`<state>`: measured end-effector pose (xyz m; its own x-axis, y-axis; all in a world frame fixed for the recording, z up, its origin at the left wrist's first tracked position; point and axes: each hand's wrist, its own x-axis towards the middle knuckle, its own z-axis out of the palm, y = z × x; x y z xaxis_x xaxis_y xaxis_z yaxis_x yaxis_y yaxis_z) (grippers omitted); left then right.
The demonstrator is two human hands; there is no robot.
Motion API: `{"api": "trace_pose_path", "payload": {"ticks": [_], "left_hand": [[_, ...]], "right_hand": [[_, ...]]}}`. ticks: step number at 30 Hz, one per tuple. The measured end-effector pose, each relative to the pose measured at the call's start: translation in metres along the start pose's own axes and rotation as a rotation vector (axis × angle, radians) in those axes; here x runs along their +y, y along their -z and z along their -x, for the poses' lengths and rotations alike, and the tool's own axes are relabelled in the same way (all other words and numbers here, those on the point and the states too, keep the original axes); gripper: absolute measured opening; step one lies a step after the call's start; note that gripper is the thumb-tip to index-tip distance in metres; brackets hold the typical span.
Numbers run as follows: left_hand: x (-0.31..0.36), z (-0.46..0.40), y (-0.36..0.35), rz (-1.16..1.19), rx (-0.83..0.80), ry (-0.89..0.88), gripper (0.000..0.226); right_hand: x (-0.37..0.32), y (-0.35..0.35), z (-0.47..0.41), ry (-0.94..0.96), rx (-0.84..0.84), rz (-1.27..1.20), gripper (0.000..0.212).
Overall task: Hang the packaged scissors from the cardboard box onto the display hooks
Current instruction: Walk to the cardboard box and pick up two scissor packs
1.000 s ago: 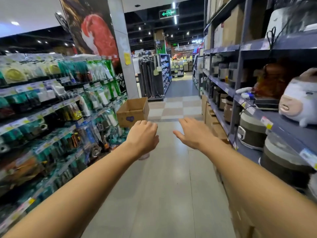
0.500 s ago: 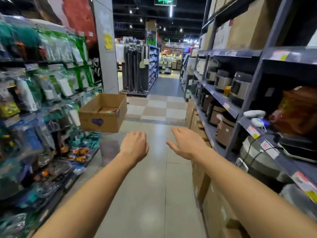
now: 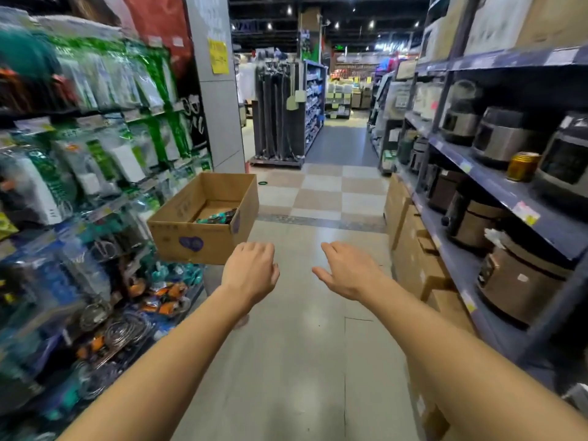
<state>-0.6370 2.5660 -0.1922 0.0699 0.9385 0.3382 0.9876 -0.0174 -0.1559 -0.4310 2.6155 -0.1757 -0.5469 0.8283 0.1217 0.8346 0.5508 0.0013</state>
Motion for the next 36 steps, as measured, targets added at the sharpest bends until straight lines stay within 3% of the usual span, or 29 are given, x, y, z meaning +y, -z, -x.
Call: {"api": "trace_pose_path", "payload": {"ticks": [9,13,19,26,36], "left_hand": [[-0.104,-0.168,-0.074,-0.089,-0.073,0.099,0.023],[-0.156,-0.222,-0.094,-0.090,-0.096,0.219,0.028],[-0.217,-0.262,-0.150,-0.078,-0.101,0.399,0.029],[-0.278,-0.309,-0.262,0.019,-0.170,0.628,0.026],[-0.375,-0.400,-0.384,0.073,-0.347,0.846,0.039]], "right_hand": [[0.035,-0.032,-0.245,0.124,0.042,-0.105,0.055],[0.042,-0.043,-0.332,0.167,0.032,-0.106,0.054],[0.019,-0.080,-0.438,0.286,-0.012,-0.163,0.052],[-0.014,-0.133,-0.560,0.437,-0.045,-0.157,0.050],[-0.059,-0.195,-0.762,0.593,-0.260,-0.076,0.044]]}}
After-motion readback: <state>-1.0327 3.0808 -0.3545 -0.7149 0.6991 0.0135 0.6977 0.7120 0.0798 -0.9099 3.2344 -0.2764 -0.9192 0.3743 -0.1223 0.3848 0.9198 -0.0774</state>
